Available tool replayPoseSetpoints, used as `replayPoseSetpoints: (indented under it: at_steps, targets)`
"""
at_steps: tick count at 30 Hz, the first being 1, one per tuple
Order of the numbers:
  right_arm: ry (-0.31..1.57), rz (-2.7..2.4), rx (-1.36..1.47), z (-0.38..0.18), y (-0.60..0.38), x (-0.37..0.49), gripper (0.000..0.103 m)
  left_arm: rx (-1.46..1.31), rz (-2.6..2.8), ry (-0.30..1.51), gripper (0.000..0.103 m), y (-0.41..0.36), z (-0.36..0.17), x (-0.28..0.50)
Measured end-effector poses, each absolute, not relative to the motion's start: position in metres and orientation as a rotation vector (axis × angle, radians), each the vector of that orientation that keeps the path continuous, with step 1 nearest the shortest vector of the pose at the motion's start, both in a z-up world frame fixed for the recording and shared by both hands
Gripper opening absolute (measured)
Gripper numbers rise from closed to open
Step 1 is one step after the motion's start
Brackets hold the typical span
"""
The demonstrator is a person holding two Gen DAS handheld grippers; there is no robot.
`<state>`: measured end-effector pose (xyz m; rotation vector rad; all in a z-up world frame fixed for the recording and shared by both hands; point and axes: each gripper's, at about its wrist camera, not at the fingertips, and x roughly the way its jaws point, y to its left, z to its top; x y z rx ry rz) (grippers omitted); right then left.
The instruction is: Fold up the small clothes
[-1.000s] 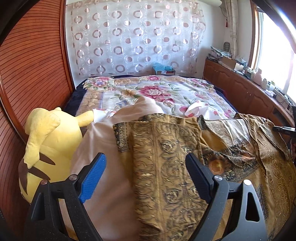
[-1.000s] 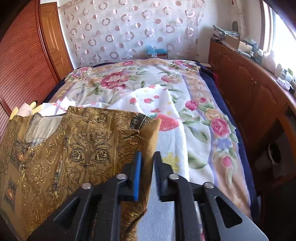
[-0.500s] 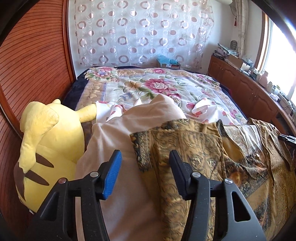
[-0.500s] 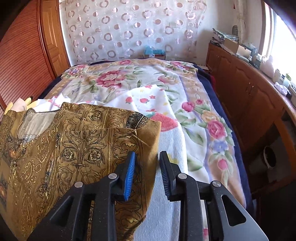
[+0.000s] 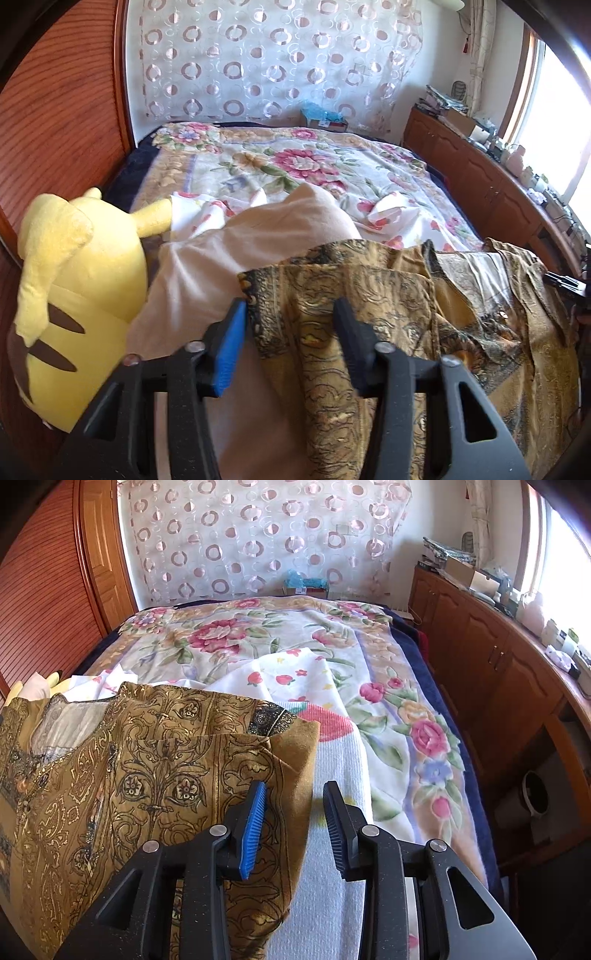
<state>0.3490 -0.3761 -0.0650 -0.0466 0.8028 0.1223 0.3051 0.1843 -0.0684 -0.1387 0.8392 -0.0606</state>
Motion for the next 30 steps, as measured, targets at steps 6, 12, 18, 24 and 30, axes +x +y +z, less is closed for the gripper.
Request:
replayPoseSetpoints:
  at_steps: [6,12,18,24,30]
  targets:
    - [0.803,0.122,-0.048,-0.065,-0.376,0.349,0.034,-0.117,-0.076,0.813,0.016,0.177,-0.061,0.298]
    - [0.803,0.118,-0.048,-0.065,-0.377,0.349,0.036,-0.076,-0.100,0.772,0.005,0.163,-0.046,0.289]
    - [0.803,0.115,-0.049,-0.065,-0.377,0.350,0.037,-0.068,-0.073,0.719,0.003,0.162,-0.035,0.284]
    - [0.803,0.115,-0.049,-0.064,-0.378,0.350,0.038,-0.097,-0.043,0.753,0.029,0.181,-0.038,0.294]
    - [0.803,0.115,-0.049,-0.065,-0.379,0.350,0.038,-0.070,-0.021,0.840,0.040,0.186,-0.061,0.306]
